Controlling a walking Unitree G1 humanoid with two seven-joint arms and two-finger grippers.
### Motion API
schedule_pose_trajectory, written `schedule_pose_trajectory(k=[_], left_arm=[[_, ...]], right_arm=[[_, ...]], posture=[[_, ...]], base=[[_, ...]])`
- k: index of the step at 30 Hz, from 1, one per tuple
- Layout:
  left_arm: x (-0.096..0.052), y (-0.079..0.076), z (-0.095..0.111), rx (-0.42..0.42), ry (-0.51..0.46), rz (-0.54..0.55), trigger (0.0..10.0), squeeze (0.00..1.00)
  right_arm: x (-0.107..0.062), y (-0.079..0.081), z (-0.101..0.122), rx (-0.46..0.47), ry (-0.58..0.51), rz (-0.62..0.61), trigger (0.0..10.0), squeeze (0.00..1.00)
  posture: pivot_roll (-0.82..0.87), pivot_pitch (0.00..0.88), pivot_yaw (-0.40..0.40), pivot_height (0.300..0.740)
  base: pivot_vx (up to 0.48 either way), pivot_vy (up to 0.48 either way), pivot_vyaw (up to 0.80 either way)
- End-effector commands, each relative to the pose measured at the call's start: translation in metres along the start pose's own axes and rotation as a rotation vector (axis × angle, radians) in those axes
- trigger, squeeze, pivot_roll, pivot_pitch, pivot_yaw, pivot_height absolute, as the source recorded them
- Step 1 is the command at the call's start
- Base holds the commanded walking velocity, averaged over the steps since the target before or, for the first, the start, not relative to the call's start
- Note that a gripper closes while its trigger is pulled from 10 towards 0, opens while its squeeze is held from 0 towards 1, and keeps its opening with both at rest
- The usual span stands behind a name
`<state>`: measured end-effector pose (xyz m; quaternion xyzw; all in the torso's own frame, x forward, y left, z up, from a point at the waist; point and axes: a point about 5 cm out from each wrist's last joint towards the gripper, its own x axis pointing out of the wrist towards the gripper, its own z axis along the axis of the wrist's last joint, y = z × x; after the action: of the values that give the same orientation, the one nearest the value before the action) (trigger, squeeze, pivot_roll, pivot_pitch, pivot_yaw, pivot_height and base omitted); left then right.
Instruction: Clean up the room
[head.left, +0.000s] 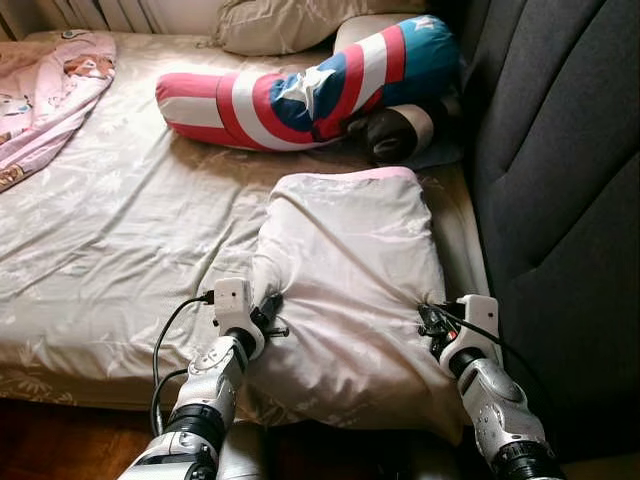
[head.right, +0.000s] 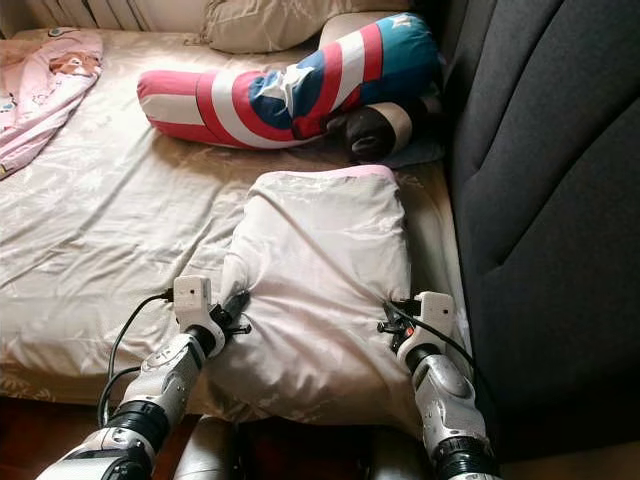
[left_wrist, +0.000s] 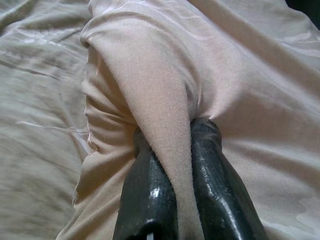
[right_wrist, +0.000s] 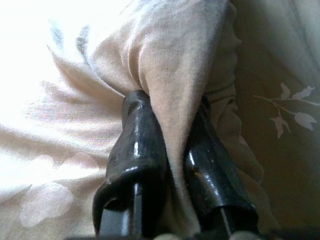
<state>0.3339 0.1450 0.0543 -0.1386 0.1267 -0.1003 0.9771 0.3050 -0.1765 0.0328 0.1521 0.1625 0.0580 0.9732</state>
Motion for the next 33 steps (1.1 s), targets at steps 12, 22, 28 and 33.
schedule_pose_trajectory(k=[12, 22, 28, 33], left_arm=[[-0.0009, 0.0005, 0.0134, 0.025, -0.081, -0.007, 10.0, 0.0], [-0.0004, 0.0002, 0.0114, 0.021, -0.064, -0.006, 10.0, 0.0], [-0.0003, -0.0004, 0.0113, 0.017, -0.063, -0.007, 10.0, 0.0], [-0.0001, -0.0002, 0.0124, 0.019, -0.067, -0.007, 10.0, 0.0]], right_arm=[[-0.0005, -0.0019, 0.0109, 0.012, -0.09, -0.029, 10.0, 0.0], [0.0007, -0.0031, 0.0125, 0.017, -0.086, -0.037, 10.0, 0.0], [0.0011, -0.0046, 0.0143, 0.023, -0.085, -0.046, 10.0, 0.0], [0.0021, -0.0027, 0.017, 0.02, -0.107, -0.04, 10.0, 0.0]], posture=[[0.0, 0.091, 0.018, 0.74], [0.0, 0.09, 0.02, 0.74], [0.0, 0.091, 0.018, 0.74], [-0.01, 0.091, 0.018, 0.74]], base=[[0.0, 0.0, 0.0], [0.0, 0.0, 0.0], [0.0, 0.0, 0.0], [0.0, 0.0, 0.0]])
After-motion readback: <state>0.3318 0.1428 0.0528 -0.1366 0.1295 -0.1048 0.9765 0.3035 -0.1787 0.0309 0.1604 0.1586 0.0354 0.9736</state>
